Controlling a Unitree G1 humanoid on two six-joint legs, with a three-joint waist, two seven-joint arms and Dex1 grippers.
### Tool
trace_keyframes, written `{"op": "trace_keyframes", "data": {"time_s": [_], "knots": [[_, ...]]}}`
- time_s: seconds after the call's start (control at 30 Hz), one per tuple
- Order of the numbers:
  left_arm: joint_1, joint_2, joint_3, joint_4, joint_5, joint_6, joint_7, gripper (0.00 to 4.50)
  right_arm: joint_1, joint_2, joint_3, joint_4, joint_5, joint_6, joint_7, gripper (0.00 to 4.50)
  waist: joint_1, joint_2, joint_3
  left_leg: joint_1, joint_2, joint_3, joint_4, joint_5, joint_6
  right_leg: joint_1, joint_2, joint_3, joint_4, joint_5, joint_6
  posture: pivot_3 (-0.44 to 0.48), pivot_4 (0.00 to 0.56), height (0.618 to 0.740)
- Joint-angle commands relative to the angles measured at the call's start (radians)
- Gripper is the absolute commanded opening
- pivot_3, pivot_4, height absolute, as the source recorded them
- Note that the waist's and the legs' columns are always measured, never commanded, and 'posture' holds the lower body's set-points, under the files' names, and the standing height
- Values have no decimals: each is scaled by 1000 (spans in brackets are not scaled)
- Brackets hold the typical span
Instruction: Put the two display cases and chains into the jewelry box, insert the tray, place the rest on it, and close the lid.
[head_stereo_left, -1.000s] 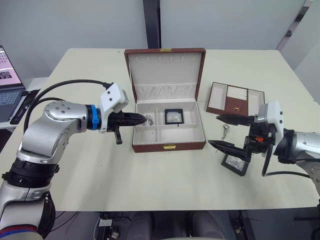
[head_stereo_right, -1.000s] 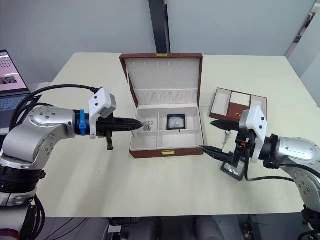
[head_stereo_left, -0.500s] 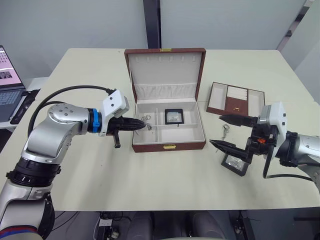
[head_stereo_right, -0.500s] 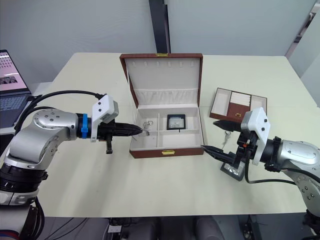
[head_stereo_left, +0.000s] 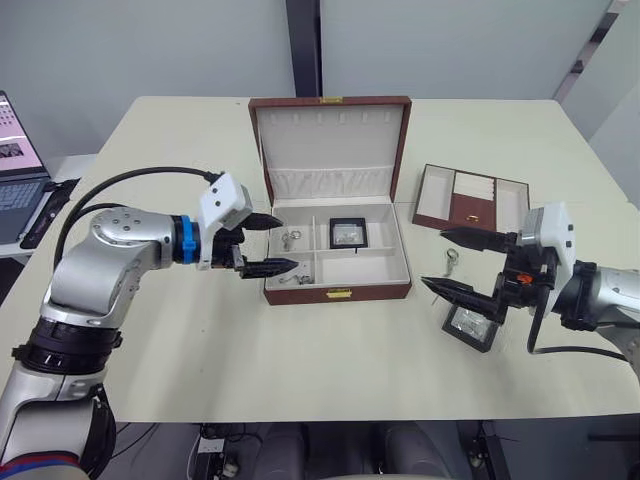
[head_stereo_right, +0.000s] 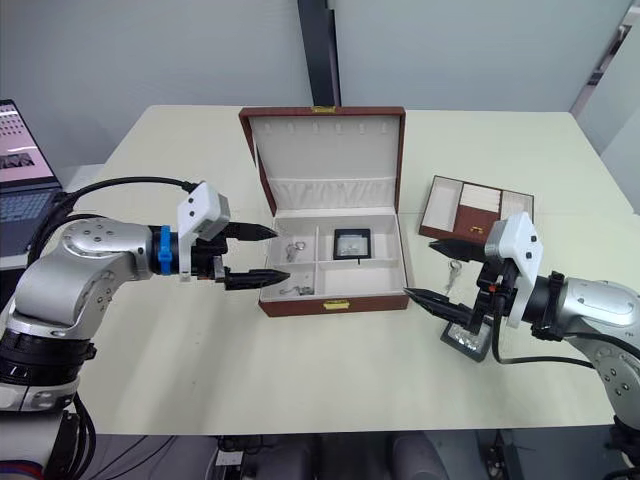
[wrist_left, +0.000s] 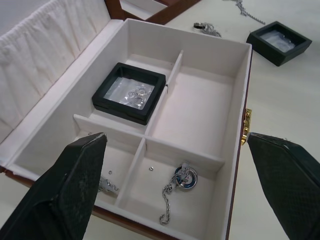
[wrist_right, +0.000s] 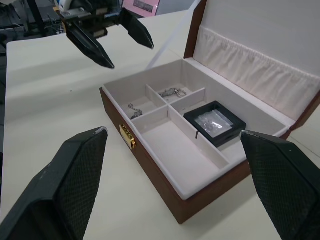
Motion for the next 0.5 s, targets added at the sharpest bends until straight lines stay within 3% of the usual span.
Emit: {"op": "trace_keyframes", "data": {"time_s": [0.03, 0.5], "knots": [[53, 44, 106, -16, -50, 8, -22, 4470, 45, -31, -76, 41, -17, -42, 42, 4500, 0, 0, 0, 0, 0, 0, 0, 0, 0, 0, 0, 0, 0, 0, 0, 0, 150, 740], [477, 168, 469, 51, 28, -69, 56, 4470, 227, -84, -239, 431, -159, -215, 189, 4500, 0, 0, 0, 1, 0, 1, -1, 0, 0, 0, -5, 0, 0, 0, 0, 0, 150, 740]]}}
